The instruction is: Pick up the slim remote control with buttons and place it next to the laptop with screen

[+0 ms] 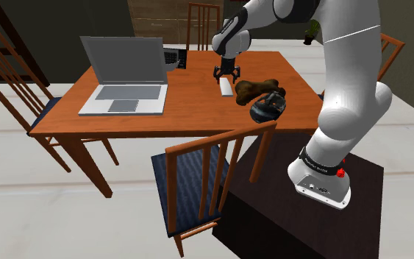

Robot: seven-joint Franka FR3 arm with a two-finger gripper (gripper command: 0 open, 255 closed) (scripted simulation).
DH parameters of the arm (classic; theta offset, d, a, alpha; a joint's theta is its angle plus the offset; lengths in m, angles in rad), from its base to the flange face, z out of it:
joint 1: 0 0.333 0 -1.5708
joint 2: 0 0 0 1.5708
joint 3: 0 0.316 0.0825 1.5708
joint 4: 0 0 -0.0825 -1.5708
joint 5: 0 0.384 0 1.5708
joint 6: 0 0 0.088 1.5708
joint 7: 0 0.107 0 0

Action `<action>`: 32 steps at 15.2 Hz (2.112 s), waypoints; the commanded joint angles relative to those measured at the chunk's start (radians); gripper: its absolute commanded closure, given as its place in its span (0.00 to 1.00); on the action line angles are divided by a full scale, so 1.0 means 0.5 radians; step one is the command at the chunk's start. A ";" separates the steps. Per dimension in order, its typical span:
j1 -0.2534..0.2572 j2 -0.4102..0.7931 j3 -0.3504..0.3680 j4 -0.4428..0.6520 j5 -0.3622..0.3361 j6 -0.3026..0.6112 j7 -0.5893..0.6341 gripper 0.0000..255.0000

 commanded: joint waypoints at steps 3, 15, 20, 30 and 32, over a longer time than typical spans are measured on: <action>-0.009 0.072 0.014 0.005 0.019 0.067 -0.008 0.00; -0.009 0.072 0.014 0.005 0.018 0.067 -0.008 1.00; -0.009 0.073 0.014 0.006 0.019 0.067 -0.008 1.00; 0.016 -0.107 -0.021 0.016 -0.030 -0.120 0.021 1.00; 0.020 -0.140 -0.027 0.023 -0.039 -0.160 0.027 1.00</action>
